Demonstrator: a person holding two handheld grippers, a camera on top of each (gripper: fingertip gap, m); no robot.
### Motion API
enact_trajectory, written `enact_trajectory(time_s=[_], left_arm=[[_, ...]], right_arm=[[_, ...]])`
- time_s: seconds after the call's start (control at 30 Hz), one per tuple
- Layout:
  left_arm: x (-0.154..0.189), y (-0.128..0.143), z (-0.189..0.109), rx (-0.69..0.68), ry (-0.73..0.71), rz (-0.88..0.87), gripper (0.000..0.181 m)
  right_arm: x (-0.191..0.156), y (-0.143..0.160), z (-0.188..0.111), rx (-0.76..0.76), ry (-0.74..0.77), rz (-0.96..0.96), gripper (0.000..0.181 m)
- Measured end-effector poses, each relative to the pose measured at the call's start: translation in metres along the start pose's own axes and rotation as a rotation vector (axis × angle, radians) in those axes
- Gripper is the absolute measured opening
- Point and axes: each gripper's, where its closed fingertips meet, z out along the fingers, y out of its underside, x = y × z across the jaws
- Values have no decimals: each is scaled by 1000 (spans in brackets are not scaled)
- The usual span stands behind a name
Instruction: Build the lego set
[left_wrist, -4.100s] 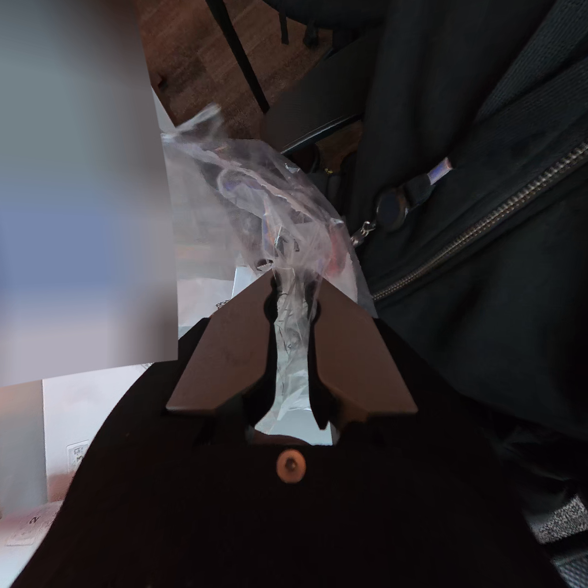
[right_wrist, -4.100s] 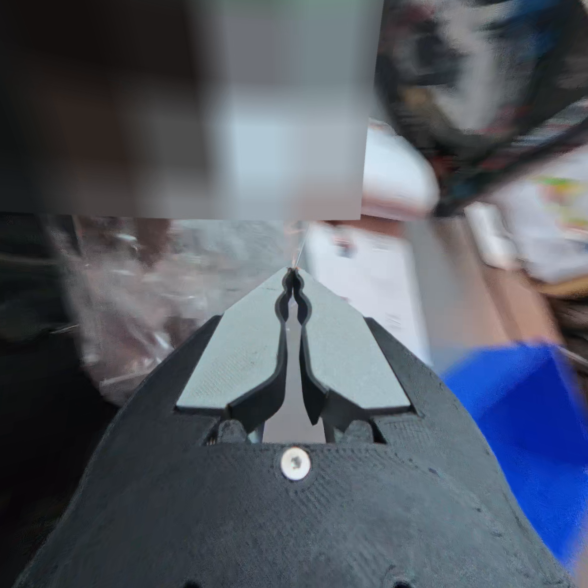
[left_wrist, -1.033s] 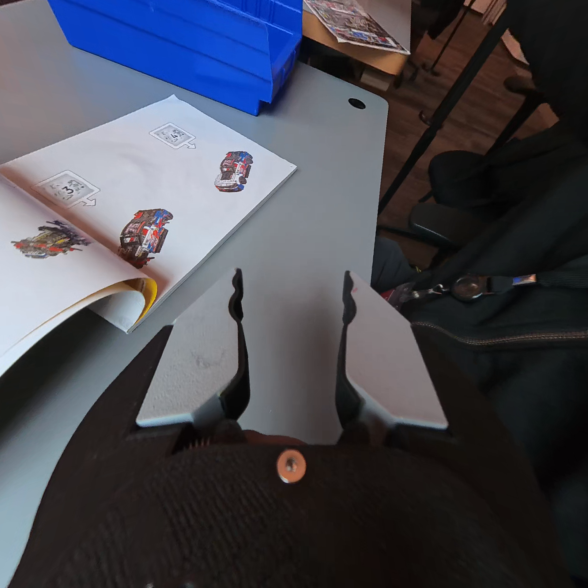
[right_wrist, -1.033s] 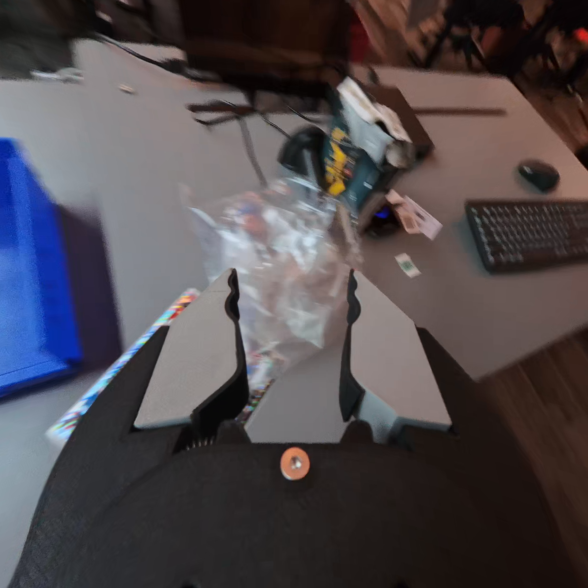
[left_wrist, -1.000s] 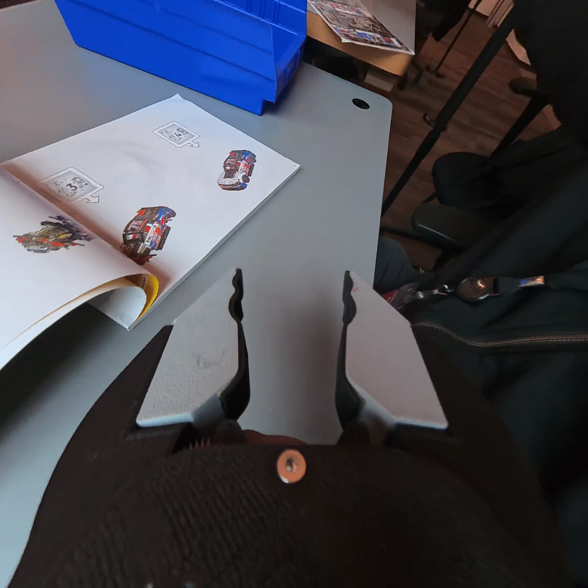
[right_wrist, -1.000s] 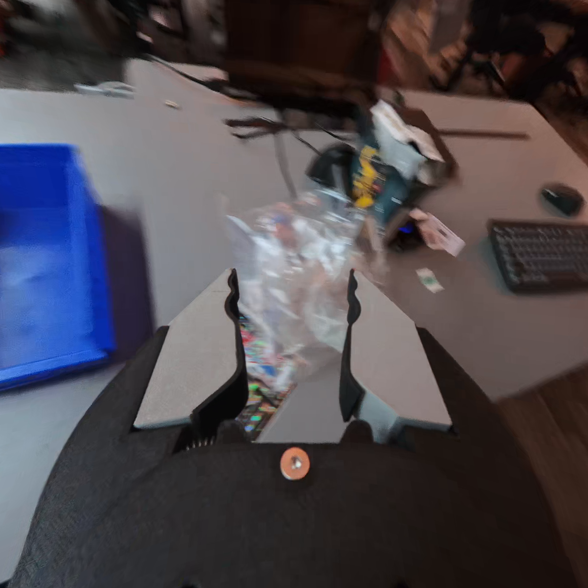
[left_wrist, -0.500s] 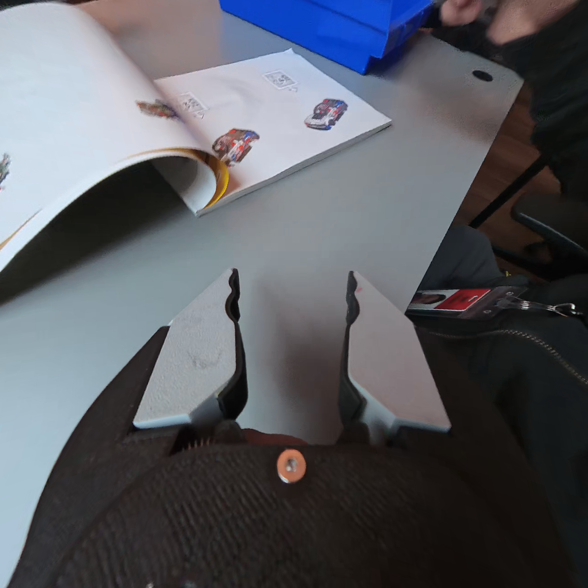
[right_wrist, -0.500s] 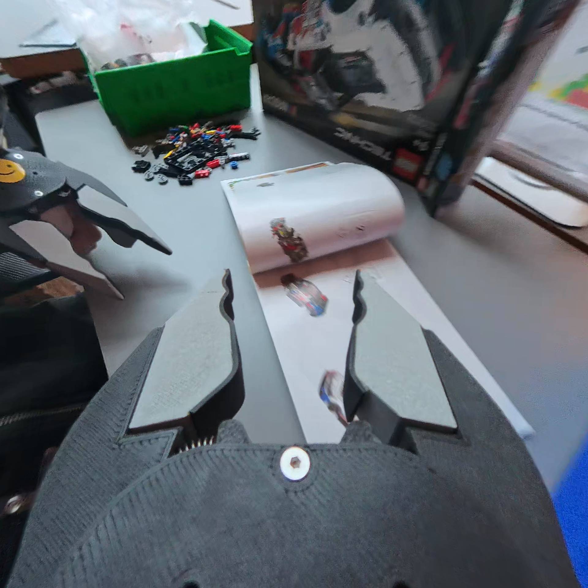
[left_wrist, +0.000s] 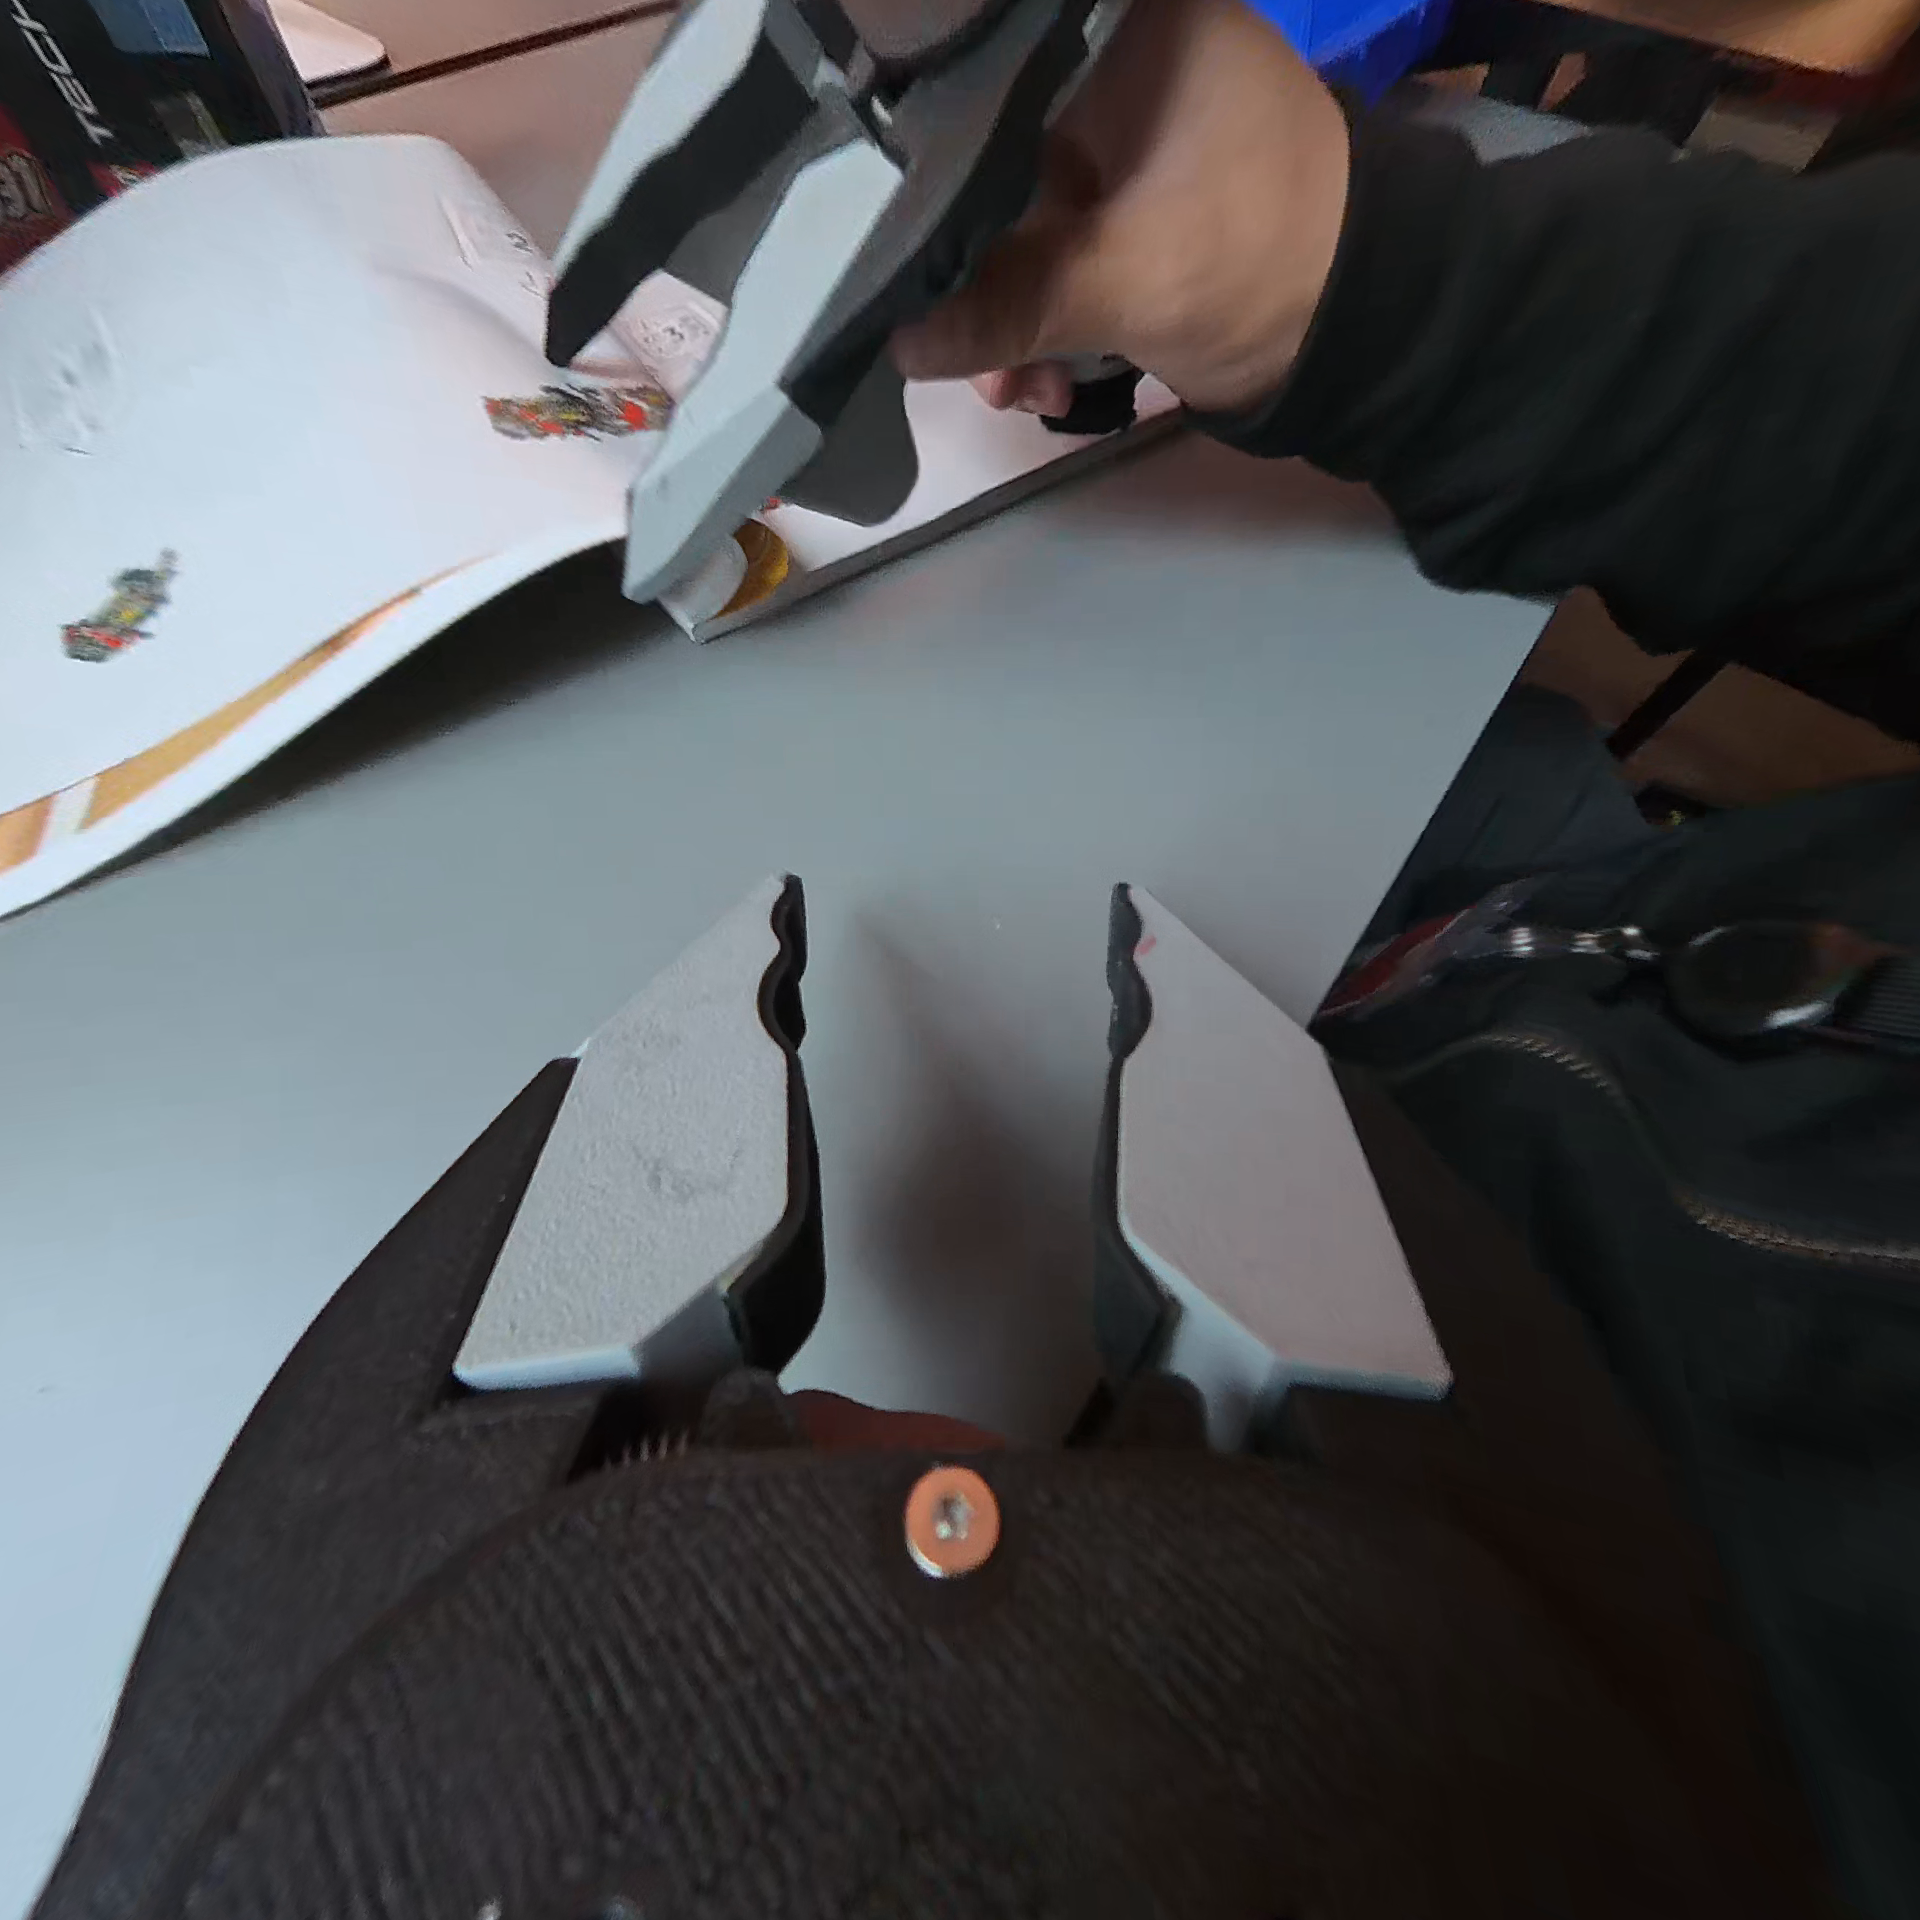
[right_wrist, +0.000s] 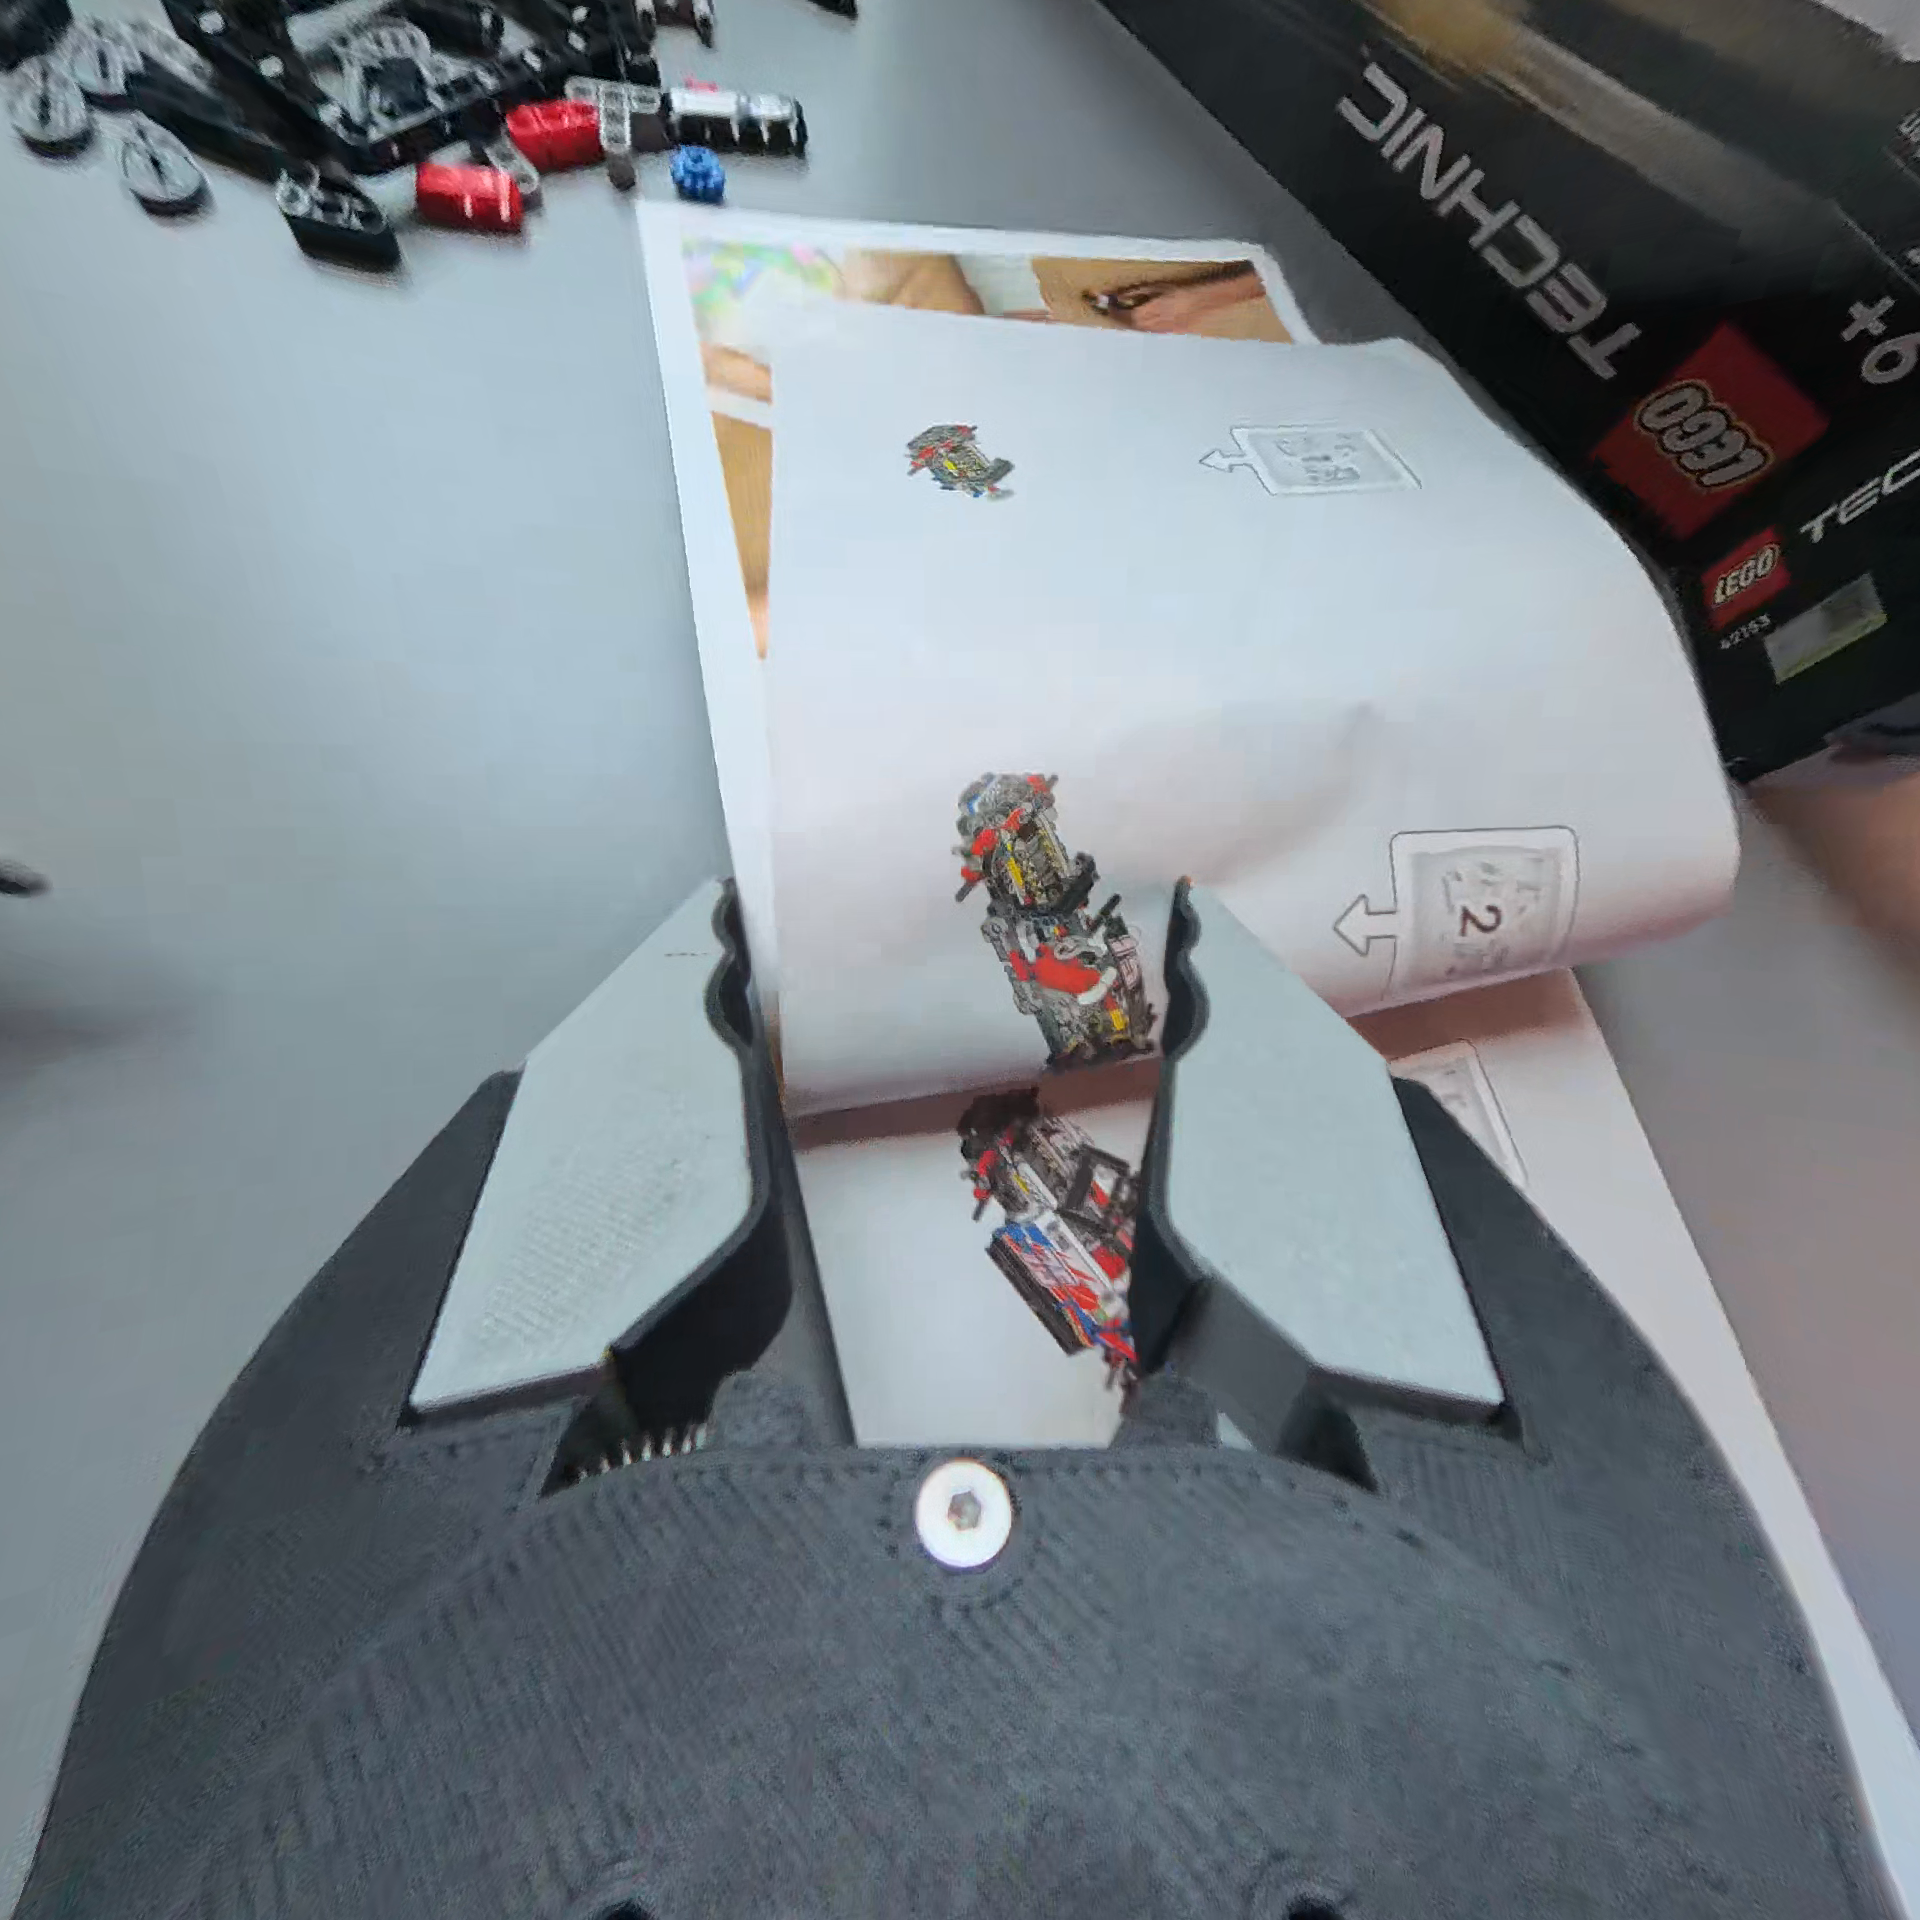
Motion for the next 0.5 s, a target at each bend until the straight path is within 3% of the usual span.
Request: enact_trajectory(time_s=[0.23,0.37,0.5], left_arm=[[5,-2,-2,12,131,-105,52],[8,-1,-2,-16,232,-208,53],[13,1,-2,-34,277,-208,51]], right_arm=[[3,26,-10,-6,-67,-174,76],[2,41,-14,6,-170,-166,74],[13,57,-23,-5,-210,-168,86]])
